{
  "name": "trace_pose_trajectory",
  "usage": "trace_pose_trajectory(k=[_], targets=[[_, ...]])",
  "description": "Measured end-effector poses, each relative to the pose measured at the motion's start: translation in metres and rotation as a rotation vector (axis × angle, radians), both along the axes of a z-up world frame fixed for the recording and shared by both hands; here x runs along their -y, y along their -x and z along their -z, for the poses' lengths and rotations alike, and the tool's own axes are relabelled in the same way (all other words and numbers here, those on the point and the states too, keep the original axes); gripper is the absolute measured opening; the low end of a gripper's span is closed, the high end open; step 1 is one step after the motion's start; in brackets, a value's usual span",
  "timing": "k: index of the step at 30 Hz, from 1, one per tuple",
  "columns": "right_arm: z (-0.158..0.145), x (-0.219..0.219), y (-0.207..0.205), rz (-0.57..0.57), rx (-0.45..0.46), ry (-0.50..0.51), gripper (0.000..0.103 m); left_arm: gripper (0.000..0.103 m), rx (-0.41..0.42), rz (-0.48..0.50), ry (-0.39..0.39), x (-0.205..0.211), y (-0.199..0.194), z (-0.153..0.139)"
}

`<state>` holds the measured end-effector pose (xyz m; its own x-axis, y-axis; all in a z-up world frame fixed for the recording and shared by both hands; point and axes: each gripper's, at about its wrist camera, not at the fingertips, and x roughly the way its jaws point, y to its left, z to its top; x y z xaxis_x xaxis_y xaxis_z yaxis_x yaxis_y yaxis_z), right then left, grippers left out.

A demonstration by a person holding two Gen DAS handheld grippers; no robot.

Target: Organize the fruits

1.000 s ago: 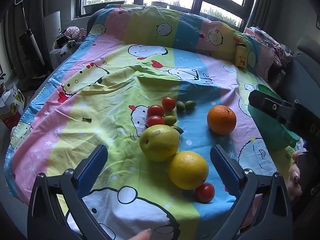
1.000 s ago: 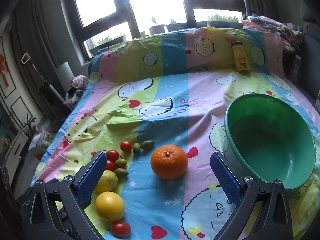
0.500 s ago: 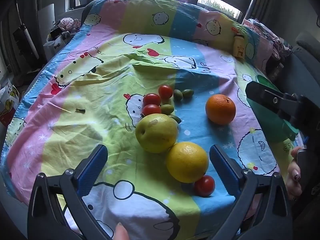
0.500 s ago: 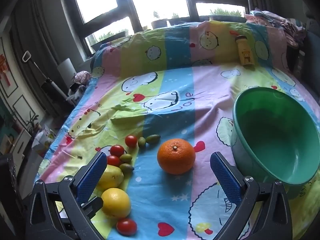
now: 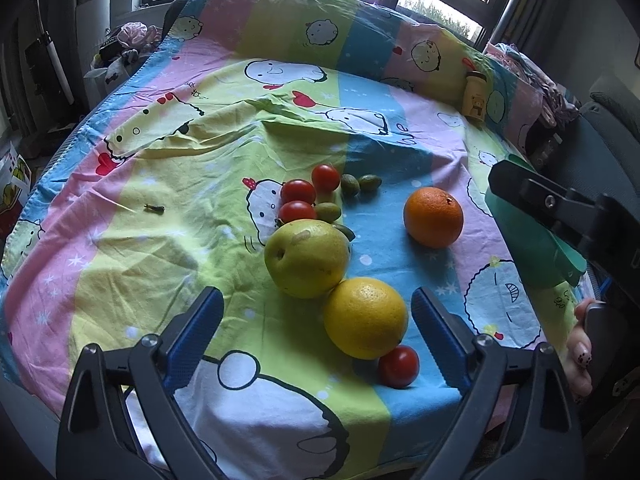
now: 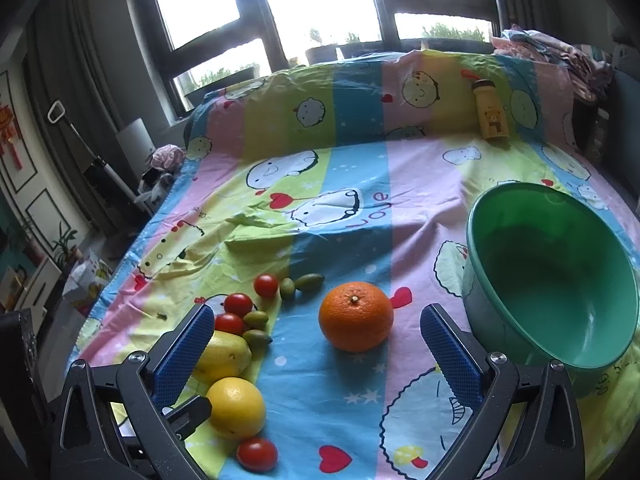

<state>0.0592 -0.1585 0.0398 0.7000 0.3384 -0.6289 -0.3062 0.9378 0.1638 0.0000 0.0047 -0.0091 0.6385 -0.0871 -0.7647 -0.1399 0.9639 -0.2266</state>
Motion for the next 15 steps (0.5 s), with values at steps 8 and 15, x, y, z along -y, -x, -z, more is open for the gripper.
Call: trace_pose_trajectory(k=[8, 15], targets=[[-0.0006, -0.0045, 0.0028, 0.004, 0.005, 0.015, 0.103, 0.075, 0.000, -0.020, -0.004, -0.0024, 0.0016, -0.0016], [0.0001, -0.0059, 0.0031, -0.001, 0.001, 0.011, 0.103, 0.074, 0.041, -0.043, -0.013, -0.0065, 0.0060, -0.0069]])
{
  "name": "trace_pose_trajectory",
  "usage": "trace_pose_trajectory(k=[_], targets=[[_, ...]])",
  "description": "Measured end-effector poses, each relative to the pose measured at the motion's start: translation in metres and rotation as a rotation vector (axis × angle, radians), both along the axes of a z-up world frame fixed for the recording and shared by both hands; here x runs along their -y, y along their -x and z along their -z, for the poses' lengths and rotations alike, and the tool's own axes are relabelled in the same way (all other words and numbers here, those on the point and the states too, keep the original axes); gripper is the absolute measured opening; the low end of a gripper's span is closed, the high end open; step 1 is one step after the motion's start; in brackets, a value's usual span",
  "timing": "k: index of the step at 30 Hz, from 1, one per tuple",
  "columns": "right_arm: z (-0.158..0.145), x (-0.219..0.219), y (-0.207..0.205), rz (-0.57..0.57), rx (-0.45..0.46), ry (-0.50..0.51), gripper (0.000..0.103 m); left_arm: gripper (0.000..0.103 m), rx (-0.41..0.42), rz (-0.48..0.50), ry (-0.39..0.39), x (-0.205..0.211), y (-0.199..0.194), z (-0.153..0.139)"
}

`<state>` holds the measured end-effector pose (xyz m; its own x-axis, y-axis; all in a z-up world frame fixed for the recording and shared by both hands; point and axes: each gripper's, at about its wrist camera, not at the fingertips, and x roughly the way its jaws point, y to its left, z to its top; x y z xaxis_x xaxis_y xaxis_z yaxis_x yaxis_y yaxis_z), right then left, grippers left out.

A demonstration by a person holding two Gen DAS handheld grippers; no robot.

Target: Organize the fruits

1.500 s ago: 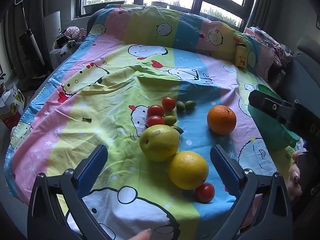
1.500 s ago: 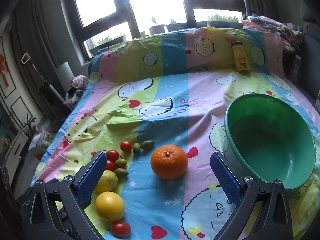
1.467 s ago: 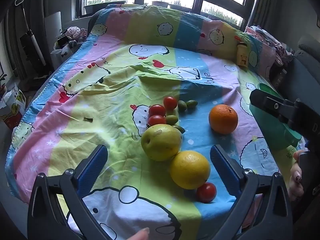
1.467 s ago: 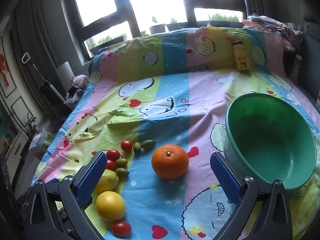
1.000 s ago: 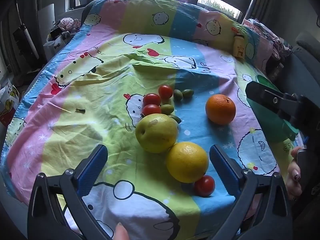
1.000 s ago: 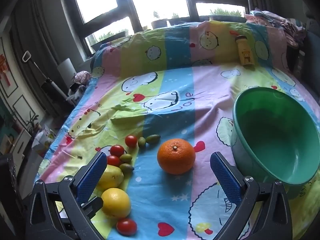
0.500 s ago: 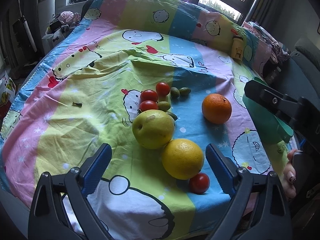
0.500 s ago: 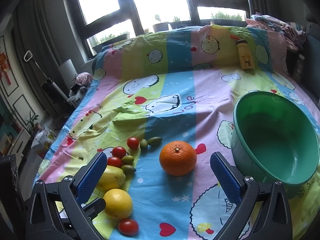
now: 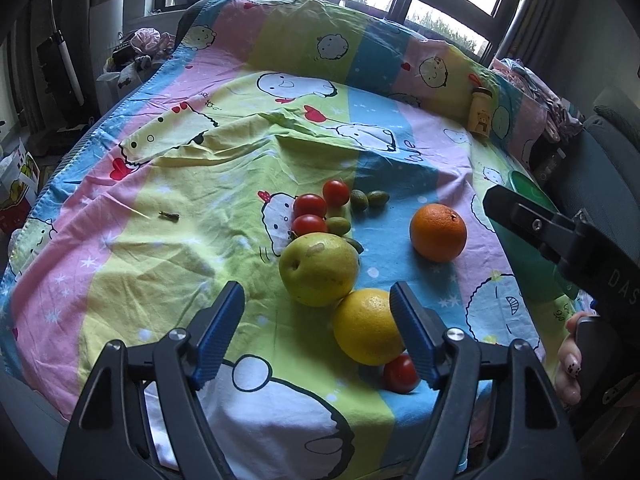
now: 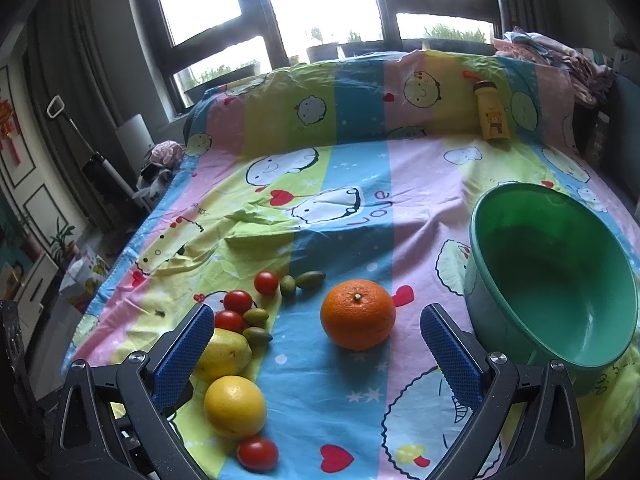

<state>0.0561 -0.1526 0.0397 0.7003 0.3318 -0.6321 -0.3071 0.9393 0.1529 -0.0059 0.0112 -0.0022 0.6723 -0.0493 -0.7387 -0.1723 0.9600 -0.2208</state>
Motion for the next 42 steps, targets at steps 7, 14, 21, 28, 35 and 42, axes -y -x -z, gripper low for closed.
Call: trace_pose_trajectory(k=[7, 14, 21, 28, 35, 42], targets=[[0.003, 0.000, 0.000, 0.005, -0.010, -0.001, 0.103, 0.074, -0.005, 0.008, 0.001, -0.001, 0.001, -0.002], [0.004, 0.000, -0.001, -0.017, -0.036, -0.036, 0.103, 0.074, 0.005, 0.026, 0.011, 0.002, 0.002, -0.004], [0.007, 0.000, -0.004, -0.055, -0.100, -0.093, 0.103, 0.075, -0.018, 0.043, 0.084, -0.002, 0.000, -0.001], [0.017, -0.008, -0.007, -0.108, -0.202, -0.133, 0.103, 0.071, -0.029, 0.096, 0.117, 0.004, -0.001, 0.002], [0.037, -0.016, -0.014, -0.160, -0.358, -0.184, 0.102, 0.063, -0.057, 0.152, 0.164, 0.010, -0.005, 0.008], [0.057, -0.018, -0.019, -0.185, -0.487, -0.201, 0.078, 0.060, -0.103, 0.174, 0.193, 0.014, -0.010, 0.018]])
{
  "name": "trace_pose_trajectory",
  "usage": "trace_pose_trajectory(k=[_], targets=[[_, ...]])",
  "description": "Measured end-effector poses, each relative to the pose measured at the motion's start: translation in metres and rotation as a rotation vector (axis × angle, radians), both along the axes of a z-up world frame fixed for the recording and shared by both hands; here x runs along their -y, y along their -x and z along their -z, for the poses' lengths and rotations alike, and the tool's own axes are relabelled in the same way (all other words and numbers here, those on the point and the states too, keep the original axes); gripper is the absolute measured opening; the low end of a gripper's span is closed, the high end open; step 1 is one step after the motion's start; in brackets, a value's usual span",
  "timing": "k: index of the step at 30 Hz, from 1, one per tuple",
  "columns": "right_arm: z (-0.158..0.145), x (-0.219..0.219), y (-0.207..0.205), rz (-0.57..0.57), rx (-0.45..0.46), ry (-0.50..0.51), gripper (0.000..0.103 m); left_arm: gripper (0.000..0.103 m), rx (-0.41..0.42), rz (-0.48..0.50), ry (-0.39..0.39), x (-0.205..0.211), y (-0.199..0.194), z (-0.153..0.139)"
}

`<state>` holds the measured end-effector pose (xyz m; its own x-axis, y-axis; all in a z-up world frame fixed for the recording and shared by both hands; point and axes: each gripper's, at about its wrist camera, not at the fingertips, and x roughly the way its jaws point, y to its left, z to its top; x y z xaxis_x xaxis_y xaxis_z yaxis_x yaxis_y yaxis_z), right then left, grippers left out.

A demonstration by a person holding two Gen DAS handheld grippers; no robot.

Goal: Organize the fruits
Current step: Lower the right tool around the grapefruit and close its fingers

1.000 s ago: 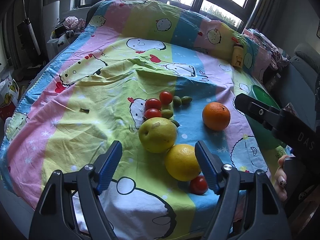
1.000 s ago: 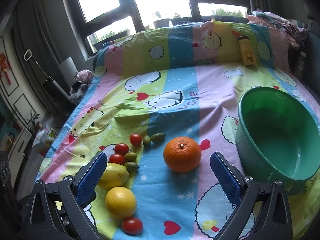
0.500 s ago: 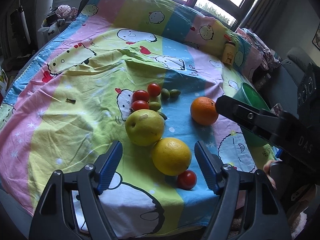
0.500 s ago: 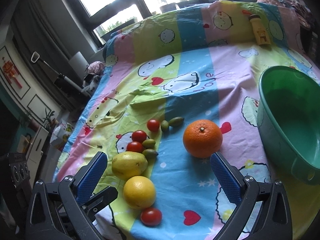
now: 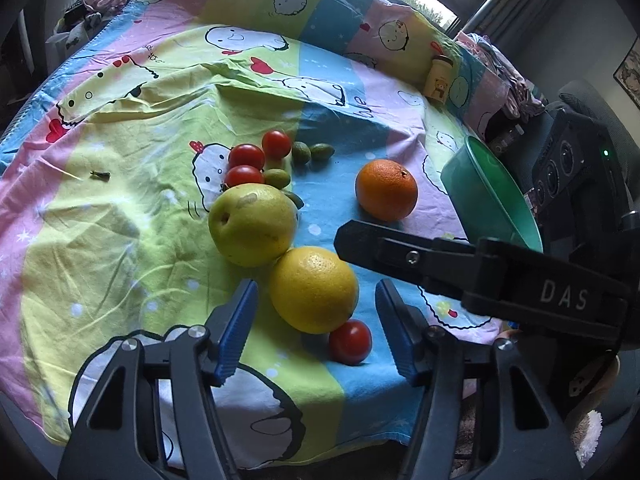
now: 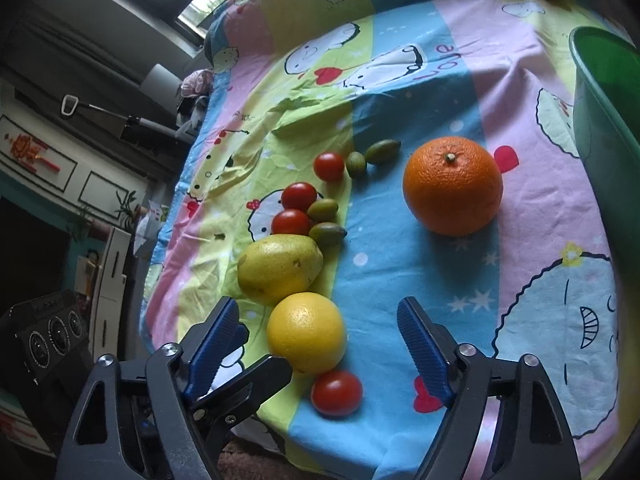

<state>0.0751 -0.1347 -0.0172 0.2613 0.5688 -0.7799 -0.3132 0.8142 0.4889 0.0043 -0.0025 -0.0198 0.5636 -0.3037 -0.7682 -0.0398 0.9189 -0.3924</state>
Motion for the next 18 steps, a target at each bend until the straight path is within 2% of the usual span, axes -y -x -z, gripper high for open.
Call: trace_pose_trajectory(k=[7, 13, 18], targets=[[0.013, -0.004, -0.003, -0.037, -0.079, -0.029, 0.072, 0.060, -0.032, 0.013, 0.010, 0.002, -0.005, 0.009], [0.020, -0.007, -0.006, -0.051, -0.112, -0.036, 0.065, 0.060, -0.048, 0.016, 0.013, 0.003, -0.008, 0.013], [0.025, -0.009, -0.008, -0.050, -0.126, -0.030, 0.064, 0.060, -0.068, 0.014, 0.015, 0.004, -0.012, 0.019]])
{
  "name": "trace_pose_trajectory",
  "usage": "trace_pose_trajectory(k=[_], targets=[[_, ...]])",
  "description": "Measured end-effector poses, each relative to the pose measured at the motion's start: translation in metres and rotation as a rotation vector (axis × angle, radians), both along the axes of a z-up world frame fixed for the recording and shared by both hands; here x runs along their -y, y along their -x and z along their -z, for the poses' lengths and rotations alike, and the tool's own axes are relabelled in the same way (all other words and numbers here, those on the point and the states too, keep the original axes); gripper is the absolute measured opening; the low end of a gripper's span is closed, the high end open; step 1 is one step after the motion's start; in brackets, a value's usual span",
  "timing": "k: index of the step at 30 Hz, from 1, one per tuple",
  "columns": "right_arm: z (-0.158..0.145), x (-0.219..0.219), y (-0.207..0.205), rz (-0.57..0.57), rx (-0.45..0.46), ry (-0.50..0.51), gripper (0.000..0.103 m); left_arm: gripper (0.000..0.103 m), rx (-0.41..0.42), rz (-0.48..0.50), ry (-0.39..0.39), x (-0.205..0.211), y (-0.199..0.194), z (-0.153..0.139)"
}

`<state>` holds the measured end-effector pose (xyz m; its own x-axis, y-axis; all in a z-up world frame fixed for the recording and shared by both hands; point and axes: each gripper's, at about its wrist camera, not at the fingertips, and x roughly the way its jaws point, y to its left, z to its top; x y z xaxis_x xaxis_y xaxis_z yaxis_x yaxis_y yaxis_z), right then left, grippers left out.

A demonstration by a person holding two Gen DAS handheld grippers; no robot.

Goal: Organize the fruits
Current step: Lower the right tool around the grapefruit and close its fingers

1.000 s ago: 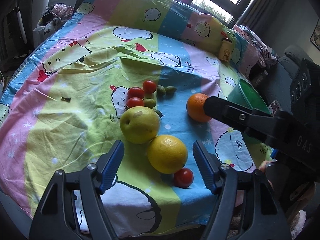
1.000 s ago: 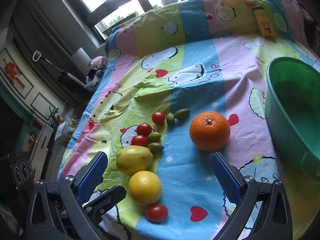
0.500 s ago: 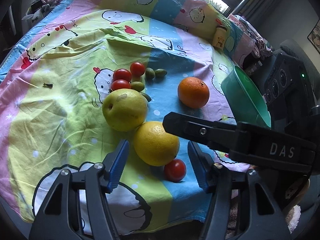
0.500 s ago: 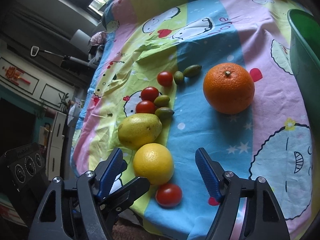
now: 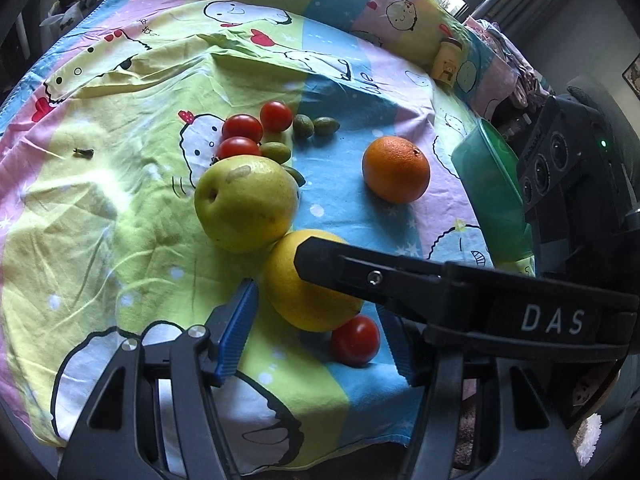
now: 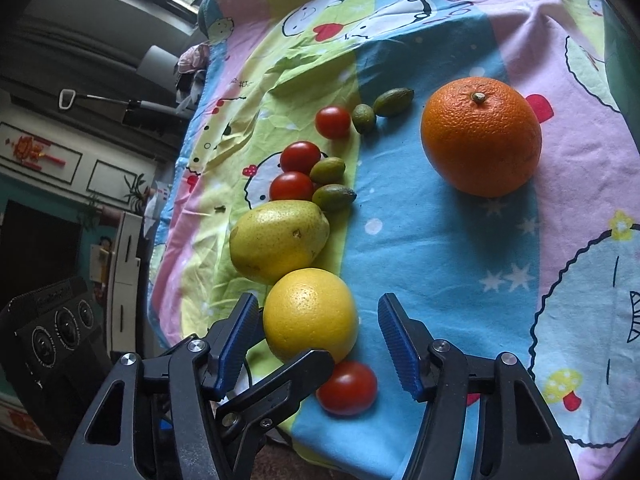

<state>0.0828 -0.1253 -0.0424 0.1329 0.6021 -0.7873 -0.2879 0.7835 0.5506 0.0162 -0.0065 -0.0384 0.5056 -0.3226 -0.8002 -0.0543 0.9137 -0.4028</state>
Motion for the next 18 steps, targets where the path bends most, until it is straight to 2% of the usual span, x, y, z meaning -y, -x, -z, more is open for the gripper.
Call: trace_pose_trajectory(k=[18], targets=[[0.0090, -0.0089, 0.0013, -0.024, -0.021, 0.011, 0.061, 0.056, -0.017, 0.013, -0.001, 0.0019, -0.0037, 0.0085]])
